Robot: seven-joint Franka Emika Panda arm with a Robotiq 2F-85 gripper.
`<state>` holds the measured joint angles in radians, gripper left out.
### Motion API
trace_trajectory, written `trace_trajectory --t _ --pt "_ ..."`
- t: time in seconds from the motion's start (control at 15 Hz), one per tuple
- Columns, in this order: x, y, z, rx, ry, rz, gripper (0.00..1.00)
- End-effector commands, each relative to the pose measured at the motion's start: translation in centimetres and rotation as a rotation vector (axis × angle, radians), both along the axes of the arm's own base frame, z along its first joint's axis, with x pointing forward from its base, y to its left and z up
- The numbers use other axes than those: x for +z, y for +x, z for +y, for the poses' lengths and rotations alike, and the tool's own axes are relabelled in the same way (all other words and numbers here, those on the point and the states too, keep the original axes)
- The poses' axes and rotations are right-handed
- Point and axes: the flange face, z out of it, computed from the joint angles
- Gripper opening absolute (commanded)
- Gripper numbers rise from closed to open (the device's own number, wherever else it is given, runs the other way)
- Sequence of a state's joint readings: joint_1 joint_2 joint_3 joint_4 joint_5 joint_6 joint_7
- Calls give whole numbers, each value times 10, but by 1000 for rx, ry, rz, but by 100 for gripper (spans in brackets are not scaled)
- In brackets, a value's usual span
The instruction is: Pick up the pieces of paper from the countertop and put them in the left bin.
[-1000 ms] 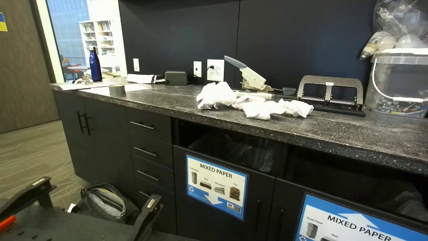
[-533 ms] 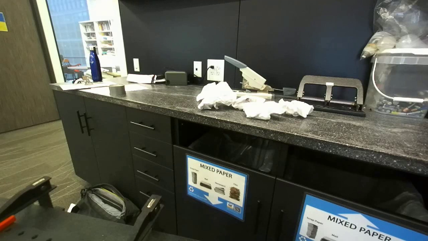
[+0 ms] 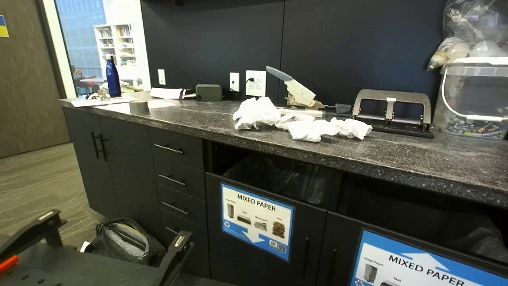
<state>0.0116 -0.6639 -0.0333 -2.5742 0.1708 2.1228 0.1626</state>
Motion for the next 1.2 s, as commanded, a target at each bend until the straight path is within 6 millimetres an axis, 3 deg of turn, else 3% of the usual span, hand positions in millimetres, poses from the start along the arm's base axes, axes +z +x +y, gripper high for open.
trace_trajectory --t 0.0,0.53,0.93,1.13 --pt "-32 46 -38 -118 52 -9 100" --pt "-137 150 -121 -428 68 -36 100" --pt "-191 215 -180 -603 -14 -77 100" --pt "-212 236 -204 -687 -53 -66 100"
